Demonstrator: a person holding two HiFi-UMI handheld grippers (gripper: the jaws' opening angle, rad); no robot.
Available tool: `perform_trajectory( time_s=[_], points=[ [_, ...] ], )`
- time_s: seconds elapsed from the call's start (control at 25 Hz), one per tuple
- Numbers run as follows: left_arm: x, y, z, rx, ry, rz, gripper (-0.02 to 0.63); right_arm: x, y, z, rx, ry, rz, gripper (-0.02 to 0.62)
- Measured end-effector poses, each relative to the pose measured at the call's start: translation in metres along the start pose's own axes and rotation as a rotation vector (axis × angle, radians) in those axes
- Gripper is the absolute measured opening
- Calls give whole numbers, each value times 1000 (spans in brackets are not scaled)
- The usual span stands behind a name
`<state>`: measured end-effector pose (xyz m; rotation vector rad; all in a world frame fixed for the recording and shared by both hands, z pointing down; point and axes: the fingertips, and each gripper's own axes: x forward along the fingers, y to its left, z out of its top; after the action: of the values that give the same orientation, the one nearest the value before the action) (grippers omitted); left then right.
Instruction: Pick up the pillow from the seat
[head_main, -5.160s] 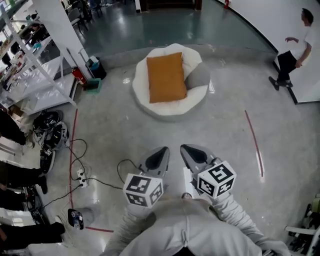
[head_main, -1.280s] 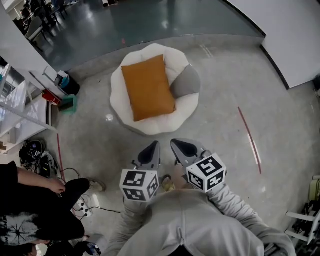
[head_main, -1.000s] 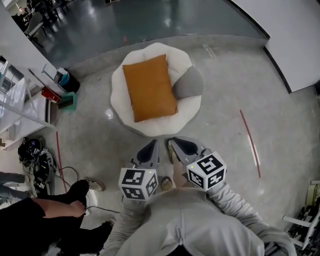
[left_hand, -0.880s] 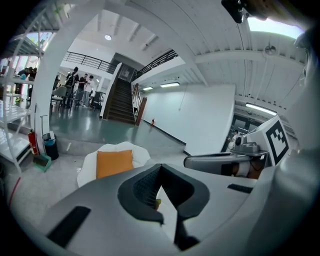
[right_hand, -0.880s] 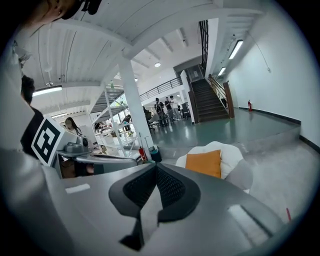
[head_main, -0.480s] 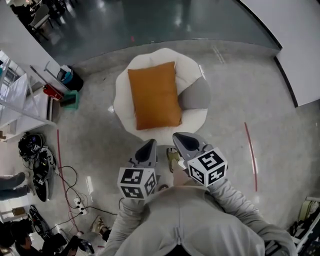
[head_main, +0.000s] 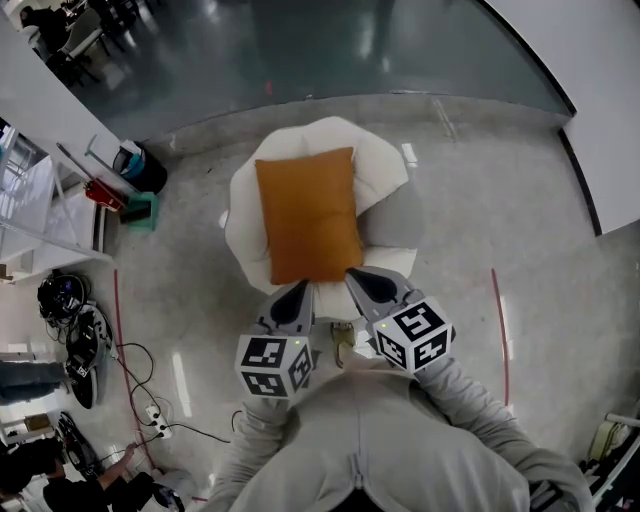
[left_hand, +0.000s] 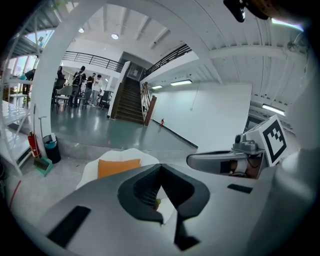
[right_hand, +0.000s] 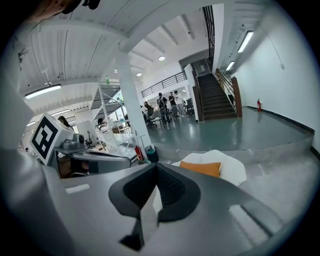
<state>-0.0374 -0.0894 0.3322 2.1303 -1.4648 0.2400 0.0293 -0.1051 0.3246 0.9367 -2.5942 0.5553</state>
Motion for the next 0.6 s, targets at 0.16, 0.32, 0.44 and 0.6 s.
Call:
perform_trajectory(
  time_s=[0.16, 0.32, 0.44, 0.6],
  points=[
    [31, 8, 14, -8, 1, 11, 2, 17, -29, 12, -3, 11, 5, 0],
    [56, 21, 28, -20, 5, 27, 2, 36, -53, 26, -5, 21, 9, 0],
    [72, 32, 35, -24, 9, 41, 2, 49, -66, 33, -7, 26, 16, 0],
    [88, 41, 43, -30, 11, 60, 2, 61, -81, 39, -11, 39, 25, 0]
  ],
)
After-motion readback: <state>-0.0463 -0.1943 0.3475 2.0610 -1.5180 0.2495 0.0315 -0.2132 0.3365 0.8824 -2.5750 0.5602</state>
